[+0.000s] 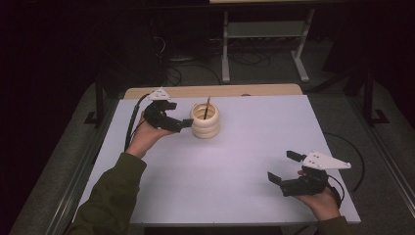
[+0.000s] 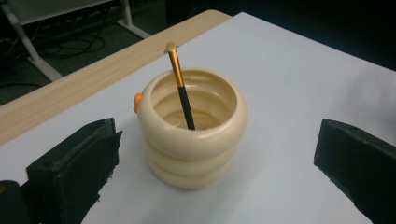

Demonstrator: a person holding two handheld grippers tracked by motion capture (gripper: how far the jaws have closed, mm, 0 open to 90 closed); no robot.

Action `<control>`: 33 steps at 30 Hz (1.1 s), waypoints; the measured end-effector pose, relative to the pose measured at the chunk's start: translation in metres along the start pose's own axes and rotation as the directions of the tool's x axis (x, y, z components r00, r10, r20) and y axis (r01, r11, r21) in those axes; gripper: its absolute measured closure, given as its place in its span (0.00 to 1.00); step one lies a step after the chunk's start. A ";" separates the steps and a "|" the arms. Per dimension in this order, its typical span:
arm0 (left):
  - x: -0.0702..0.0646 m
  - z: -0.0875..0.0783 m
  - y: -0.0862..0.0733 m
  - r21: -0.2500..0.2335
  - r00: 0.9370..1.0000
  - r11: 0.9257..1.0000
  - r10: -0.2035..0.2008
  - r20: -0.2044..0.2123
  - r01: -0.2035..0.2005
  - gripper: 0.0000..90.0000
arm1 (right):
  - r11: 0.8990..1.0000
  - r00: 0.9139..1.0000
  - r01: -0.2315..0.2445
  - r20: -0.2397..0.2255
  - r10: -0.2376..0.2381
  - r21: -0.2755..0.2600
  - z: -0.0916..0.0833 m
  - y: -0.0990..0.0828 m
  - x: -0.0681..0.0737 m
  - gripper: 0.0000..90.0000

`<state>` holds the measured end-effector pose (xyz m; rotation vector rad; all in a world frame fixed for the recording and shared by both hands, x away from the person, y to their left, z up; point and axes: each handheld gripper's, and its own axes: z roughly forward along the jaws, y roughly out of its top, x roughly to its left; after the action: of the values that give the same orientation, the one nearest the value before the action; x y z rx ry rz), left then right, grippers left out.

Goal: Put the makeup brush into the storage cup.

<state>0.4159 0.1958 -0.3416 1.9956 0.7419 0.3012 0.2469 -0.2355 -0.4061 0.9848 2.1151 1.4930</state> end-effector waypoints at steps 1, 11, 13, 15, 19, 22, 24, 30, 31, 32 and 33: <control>-0.001 -0.002 -0.001 0.003 1.000 1.000 -0.006 0.002 0.006 0.00 | 1.000 1.000 0.000 0.001 0.000 -0.001 0.000 0.000 0.000 0.00; -0.007 -0.015 -0.013 -0.009 1.000 1.000 -0.004 -0.004 0.004 0.00 | 1.000 1.000 -0.002 0.000 0.002 -0.003 0.000 0.000 -0.001 0.00; -0.008 -0.019 -0.016 -0.016 1.000 1.000 -0.014 -0.007 0.014 0.00 | 1.000 1.000 -0.002 -0.001 0.002 -0.004 -0.001 0.000 -0.001 0.00; -0.010 -0.022 -0.018 -0.019 1.000 1.000 -0.010 -0.011 0.009 0.00 | 1.000 1.000 -0.006 0.000 0.006 -0.005 -0.001 0.000 -0.001 0.00; -0.014 -0.030 -0.024 -0.035 1.000 0.999 -0.019 -0.016 0.019 0.00 | 1.000 1.000 -0.008 0.004 0.008 -0.012 -0.001 0.001 -0.002 0.00; -0.017 -0.035 -0.029 -0.034 1.000 0.999 -0.018 -0.018 0.018 0.00 | 1.000 1.000 -0.008 0.002 0.008 -0.010 -0.001 0.001 -0.002 0.00; -0.020 -0.037 -0.033 -0.036 1.000 0.999 -0.021 -0.017 0.020 0.00 | 1.000 1.000 -0.007 -0.002 0.007 -0.011 0.000 0.000 -0.003 0.00; -0.023 -0.044 -0.043 -0.041 0.999 0.999 -0.025 -0.030 0.024 0.00 | 1.000 1.000 -0.019 -0.002 0.019 -0.005 0.001 -0.001 -0.005 0.00; -0.023 -0.046 -0.044 -0.042 0.999 0.999 -0.024 -0.033 0.023 0.00 | 1.000 1.000 -0.016 0.000 0.016 -0.008 0.001 -0.001 -0.005 0.00; -0.024 -0.048 -0.046 -0.049 0.999 0.998 -0.027 -0.032 0.026 0.00 | 1.000 1.000 -0.015 0.000 0.015 -0.006 0.001 -0.001 -0.005 0.00; -0.025 -0.049 -0.048 -0.049 0.999 0.998 -0.028 -0.033 0.027 0.00 | 1.000 1.000 -0.016 0.001 0.016 -0.005 0.001 -0.001 -0.005 0.00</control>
<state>0.3542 0.2328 -0.3550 1.9370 0.7759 0.3346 0.2500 -0.2386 -0.4079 1.0022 2.1066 1.5045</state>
